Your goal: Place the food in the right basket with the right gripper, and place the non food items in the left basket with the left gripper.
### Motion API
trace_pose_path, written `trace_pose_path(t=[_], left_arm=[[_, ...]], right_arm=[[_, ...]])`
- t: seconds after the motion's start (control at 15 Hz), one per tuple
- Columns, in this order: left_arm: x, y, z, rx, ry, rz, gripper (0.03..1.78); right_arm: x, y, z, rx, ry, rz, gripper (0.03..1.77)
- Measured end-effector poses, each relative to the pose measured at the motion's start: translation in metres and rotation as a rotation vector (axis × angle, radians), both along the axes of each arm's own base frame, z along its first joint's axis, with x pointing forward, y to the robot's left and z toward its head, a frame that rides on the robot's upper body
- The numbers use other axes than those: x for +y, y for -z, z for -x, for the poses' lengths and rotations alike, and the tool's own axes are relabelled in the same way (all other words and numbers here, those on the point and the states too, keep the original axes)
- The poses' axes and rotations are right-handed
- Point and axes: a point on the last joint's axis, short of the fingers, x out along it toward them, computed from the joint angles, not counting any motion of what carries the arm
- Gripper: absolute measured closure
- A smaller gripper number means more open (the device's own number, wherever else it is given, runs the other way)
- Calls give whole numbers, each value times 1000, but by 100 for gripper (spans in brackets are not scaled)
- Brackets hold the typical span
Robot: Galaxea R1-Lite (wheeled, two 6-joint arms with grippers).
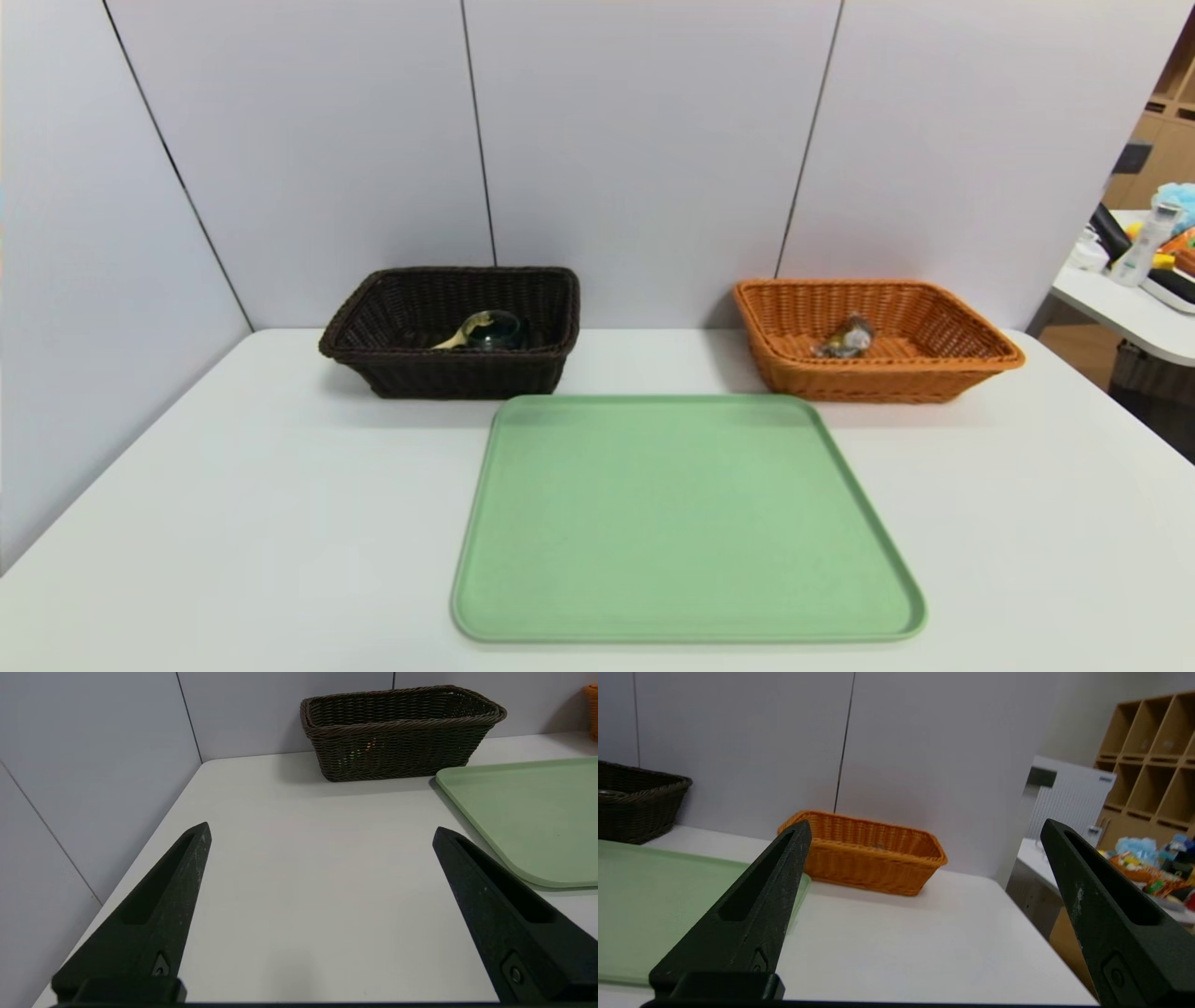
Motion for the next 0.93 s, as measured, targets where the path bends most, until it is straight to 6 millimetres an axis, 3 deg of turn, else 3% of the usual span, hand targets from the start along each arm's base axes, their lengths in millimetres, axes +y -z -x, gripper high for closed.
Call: trace_pose_path(t=[0.13, 0.47, 0.73, 0.93], left_arm=[[0, 8, -6, -57, -1, -19, 12], [0, 34, -10, 159, 4, -14, 12], [0, 35, -10, 170, 7, 14, 12], [0, 36, -11, 171, 7, 42, 12]], right_arm=[[0, 6, -3, 23, 0, 4, 10], [0, 27, -10, 221, 0, 1, 10], [0, 43, -12, 380, -3, -1, 10], [0, 44, -12, 385, -4, 3, 10]])
